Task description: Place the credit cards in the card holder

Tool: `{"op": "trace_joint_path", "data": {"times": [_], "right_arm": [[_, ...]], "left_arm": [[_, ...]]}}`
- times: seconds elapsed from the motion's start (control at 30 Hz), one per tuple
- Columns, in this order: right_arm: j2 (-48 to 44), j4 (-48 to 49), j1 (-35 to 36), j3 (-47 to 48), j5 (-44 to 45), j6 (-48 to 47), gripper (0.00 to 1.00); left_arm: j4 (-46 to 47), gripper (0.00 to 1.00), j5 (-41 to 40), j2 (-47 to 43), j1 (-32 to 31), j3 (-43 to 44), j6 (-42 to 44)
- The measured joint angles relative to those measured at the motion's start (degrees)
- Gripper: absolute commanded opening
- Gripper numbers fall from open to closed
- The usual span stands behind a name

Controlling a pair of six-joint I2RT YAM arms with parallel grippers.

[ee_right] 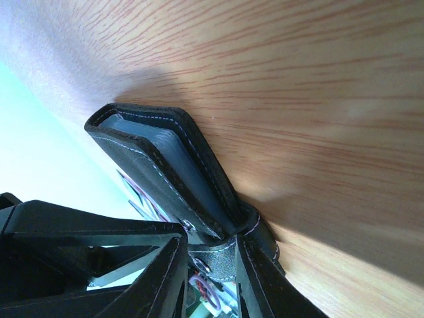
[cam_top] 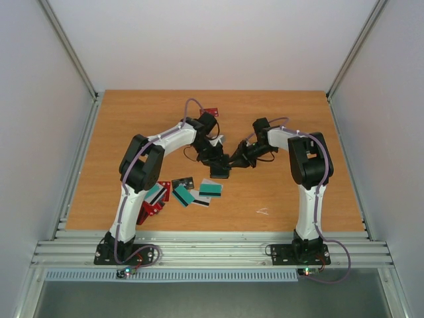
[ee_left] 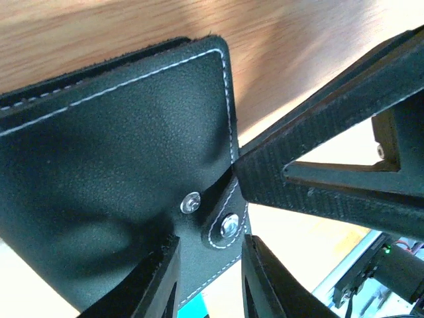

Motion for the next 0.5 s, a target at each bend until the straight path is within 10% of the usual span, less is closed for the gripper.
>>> {"op": "trace_joint_path", "data": {"times": [0.5], "right_arm": [[0.02, -0.07, 0.0, 0.02, 0.2, -0.24, 0.23]], "left_arm": [[2.19, 0.26, 1.29, 0.04, 0.2, -0.02, -3.91]]}}
